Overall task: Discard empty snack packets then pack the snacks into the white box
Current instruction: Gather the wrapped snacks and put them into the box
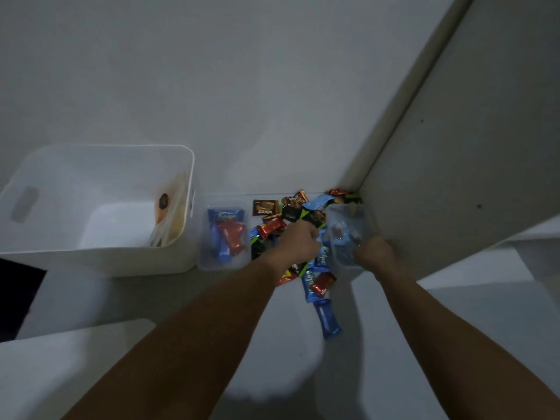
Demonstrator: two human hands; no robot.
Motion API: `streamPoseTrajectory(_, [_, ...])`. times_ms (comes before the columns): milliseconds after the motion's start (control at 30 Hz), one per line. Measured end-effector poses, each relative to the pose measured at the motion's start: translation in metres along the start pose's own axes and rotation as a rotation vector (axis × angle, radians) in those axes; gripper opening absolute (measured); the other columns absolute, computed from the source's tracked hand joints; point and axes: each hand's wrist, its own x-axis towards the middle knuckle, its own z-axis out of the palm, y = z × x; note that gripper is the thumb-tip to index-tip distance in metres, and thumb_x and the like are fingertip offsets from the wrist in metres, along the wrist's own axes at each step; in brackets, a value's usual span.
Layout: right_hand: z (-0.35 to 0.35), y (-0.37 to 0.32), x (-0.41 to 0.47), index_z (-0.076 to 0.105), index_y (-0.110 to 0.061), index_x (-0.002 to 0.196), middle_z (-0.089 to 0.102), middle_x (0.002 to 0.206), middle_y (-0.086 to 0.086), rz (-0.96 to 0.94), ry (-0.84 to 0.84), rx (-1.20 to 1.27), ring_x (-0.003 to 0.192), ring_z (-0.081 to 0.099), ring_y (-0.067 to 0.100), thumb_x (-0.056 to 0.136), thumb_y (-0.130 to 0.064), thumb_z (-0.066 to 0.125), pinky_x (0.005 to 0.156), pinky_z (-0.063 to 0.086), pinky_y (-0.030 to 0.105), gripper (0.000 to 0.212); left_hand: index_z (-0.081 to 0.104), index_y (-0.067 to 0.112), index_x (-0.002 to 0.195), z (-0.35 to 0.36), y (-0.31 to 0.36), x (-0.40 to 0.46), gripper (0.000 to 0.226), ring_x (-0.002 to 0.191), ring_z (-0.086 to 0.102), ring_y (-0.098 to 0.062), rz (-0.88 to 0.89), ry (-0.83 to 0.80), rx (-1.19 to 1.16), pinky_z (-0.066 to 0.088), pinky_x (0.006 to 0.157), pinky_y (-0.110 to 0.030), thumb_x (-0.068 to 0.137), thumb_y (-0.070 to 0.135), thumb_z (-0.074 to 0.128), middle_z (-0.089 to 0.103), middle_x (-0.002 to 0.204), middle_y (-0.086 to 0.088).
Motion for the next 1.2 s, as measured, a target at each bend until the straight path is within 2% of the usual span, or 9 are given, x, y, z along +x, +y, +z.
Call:
streamPoseTrajectory(267, [0.011, 0.023, 0.013, 0.055, 0.008, 0.119, 0.058, 0.125, 0.028, 0.128, 0.110, 0.137, 0.115, 0.057, 0.042, 0.086, -0.019, 0.067, 0.091, 0.048, 0.042, 0.044, 0.055, -0.006, 0.115, 0.037, 0.006, 0.024, 0.028, 0.066, 0.048, -0.013, -0.210, -0.117, -0.135, 0.036, 0.050, -0.021, 0.089, 0.004, 0.050, 0.049, 0.079, -0.004])
streamPoseTrajectory(400, [0.002, 0.017, 0.008, 0.066, 0.008, 0.106, 0.066, 0.109, 0.025, 0.124, 0.174, 0.245, 0.098, 0.063, 0.039, 0.086, -0.018, 0.065, 0.077, 0.050, 0.038, 0.033, 0.059, 0.001, 0.109, 0.041, 0.001, 0.028, 0.022, 0.081, 0.062, -0.018, -0.271, -0.052, -0.286, 0.051, 0.058, -0.021, 0.089, 0.010, 0.058, 0.062, 0.097, -0.010])
streamPoseTrajectory(567, [0.003, -0.009, 0.000, 0.070, 0.001, 0.094, 0.070, 0.093, 0.018, -0.012, 0.158, 0.450, 0.080, 0.066, 0.031, 0.078, -0.009, 0.059, 0.064, 0.054, 0.035, 0.022, 0.063, 0.004, 0.102, 0.024, -0.006, 0.023, 0.017, 0.086, 0.066, -0.019, -0.270, 0.200, -0.411, 0.060, 0.072, -0.031, 0.091, 0.015, 0.059, 0.066, 0.101, -0.009])
streamPoseTrajectory(667, [0.016, -0.039, -0.005, 0.072, -0.009, 0.082, 0.071, 0.087, 0.014, -0.087, 0.043, 0.521, 0.080, 0.069, 0.032, 0.074, -0.010, 0.056, 0.070, 0.060, 0.050, 0.017, 0.064, 0.002, 0.100, -0.002, -0.026, 0.014, 0.016, 0.081, 0.066, -0.019, -0.304, 0.419, -0.333, 0.057, 0.062, -0.026, 0.091, 0.012, 0.055, 0.067, 0.095, -0.011])
streamPoseTrajectory(767, [0.038, -0.071, -0.017, 0.069, -0.016, 0.067, 0.071, 0.083, 0.011, -0.203, -0.080, 0.478, 0.078, 0.070, 0.031, 0.070, -0.011, 0.060, 0.071, 0.060, 0.050, 0.010, 0.064, -0.002, 0.098, -0.030, -0.052, -0.001, 0.022, 0.082, 0.064, -0.021, -0.392, 0.631, -0.268, 0.053, 0.065, -0.029, 0.093, 0.013, 0.049, 0.064, 0.087, -0.009])
streamPoseTrajectory(900, [0.075, -0.105, -0.034, 0.068, -0.013, 0.063, 0.071, 0.080, 0.013, -0.254, -0.236, 0.464, 0.078, 0.070, 0.029, 0.076, -0.002, 0.060, 0.069, 0.060, 0.049, 0.018, 0.066, 0.003, 0.095, -0.056, -0.084, -0.029, 0.021, 0.076, 0.062, -0.018, -0.432, 0.801, -0.249, 0.041, 0.049, -0.018, 0.090, 0.013, 0.049, 0.065, 0.088, -0.007])
streamPoseTrajectory(967, [0.093, -0.112, -0.034, 0.066, -0.004, 0.065, 0.070, 0.079, 0.017, -0.282, -0.271, 0.435, 0.076, 0.070, 0.031, 0.079, -0.007, 0.060, 0.068, 0.059, 0.051, 0.016, 0.065, 0.002, 0.104, -0.060, -0.096, -0.038, 0.026, 0.090, 0.066, -0.027, -0.408, 0.820, -0.245, 0.055, 0.064, -0.031, 0.085, 0.013, 0.052, 0.066, 0.101, -0.013])
streamPoseTrajectory(1033, [0.103, -0.115, -0.034, 0.062, -0.003, 0.063, 0.068, 0.078, 0.019, -0.297, -0.283, 0.412, 0.075, 0.068, 0.032, 0.079, -0.007, 0.058, 0.067, 0.058, 0.054, 0.018, 0.062, -0.002, 0.106, -0.057, -0.097, -0.045, 0.030, 0.101, 0.060, -0.036, -0.403, 0.771, -0.128, 0.053, 0.085, -0.039, 0.080, 0.009, 0.054, 0.062, 0.107, -0.021])
streamPoseTrajectory(1200, [0.103, -0.127, -0.046, 0.067, 0.010, 0.088, 0.068, 0.088, 0.022, -0.309, -0.343, 0.407, 0.083, 0.069, 0.033, 0.085, 0.001, 0.052, 0.072, 0.060, 0.049, 0.017, 0.051, -0.001, 0.120, -0.045, -0.098, -0.056, 0.044, 0.117, 0.046, -0.035, -0.490, 0.741, -0.036, 0.042, 0.095, -0.040, 0.078, 0.009, 0.056, 0.049, 0.126, -0.021])
